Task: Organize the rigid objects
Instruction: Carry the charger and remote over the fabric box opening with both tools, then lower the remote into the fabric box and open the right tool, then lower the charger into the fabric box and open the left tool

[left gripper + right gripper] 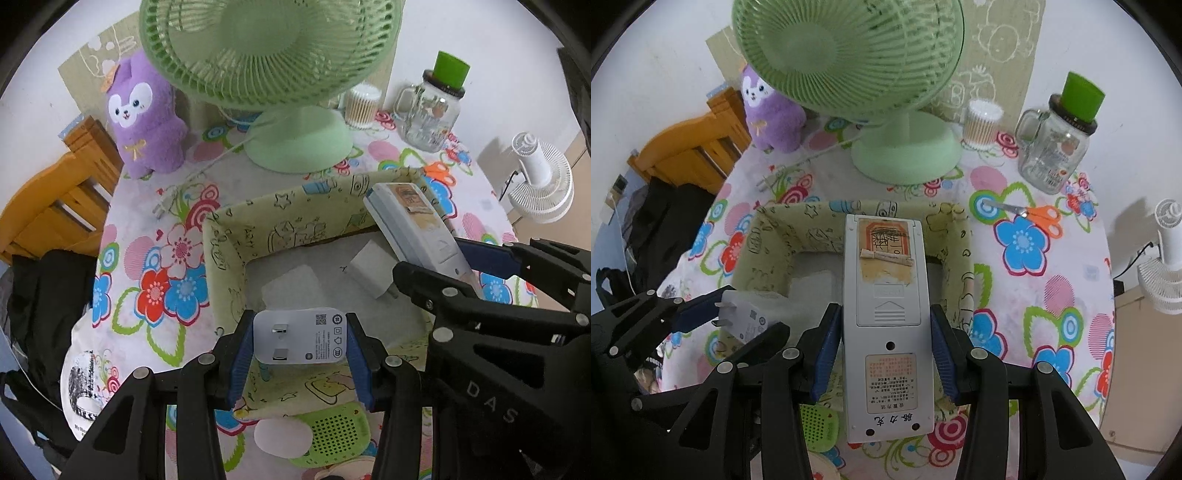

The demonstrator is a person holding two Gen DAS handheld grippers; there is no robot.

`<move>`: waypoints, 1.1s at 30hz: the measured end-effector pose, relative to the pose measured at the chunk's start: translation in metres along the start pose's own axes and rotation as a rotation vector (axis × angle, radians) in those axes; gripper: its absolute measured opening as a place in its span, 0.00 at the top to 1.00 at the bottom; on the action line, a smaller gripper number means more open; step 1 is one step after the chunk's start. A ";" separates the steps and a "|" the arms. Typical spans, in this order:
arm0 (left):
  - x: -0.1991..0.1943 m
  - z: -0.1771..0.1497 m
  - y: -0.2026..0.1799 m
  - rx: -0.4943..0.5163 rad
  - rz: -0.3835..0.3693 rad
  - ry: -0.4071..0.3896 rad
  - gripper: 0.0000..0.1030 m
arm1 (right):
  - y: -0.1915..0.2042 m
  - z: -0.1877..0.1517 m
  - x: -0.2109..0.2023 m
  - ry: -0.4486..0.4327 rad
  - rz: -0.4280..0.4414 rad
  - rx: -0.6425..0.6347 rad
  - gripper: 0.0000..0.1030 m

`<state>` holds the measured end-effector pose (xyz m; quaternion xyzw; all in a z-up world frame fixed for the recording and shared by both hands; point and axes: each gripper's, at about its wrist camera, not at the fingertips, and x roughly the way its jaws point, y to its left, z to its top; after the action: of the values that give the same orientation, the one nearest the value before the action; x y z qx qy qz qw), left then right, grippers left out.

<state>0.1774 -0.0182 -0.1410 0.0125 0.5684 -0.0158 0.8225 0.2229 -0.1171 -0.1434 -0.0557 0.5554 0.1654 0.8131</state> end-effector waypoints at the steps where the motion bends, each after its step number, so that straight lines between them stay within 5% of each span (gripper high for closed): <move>1: 0.003 -0.001 0.000 -0.001 -0.003 0.006 0.53 | 0.000 0.000 0.004 0.008 0.000 0.000 0.51; 20: 0.016 -0.011 0.002 0.003 -0.003 0.047 0.53 | 0.014 0.002 0.053 0.083 0.031 -0.041 0.50; 22: 0.016 -0.012 0.004 0.000 -0.004 0.051 0.53 | 0.015 0.002 0.051 0.078 0.064 -0.045 0.48; 25: 0.015 -0.013 0.005 0.002 -0.004 0.053 0.53 | 0.016 0.000 0.048 0.076 0.091 -0.030 0.31; 33: 0.004 -0.011 -0.002 0.017 -0.035 0.032 0.53 | 0.003 -0.007 0.021 0.036 0.062 0.022 0.29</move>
<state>0.1684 -0.0196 -0.1491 0.0095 0.5814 -0.0349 0.8128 0.2224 -0.1124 -0.1654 -0.0325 0.5733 0.1832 0.7979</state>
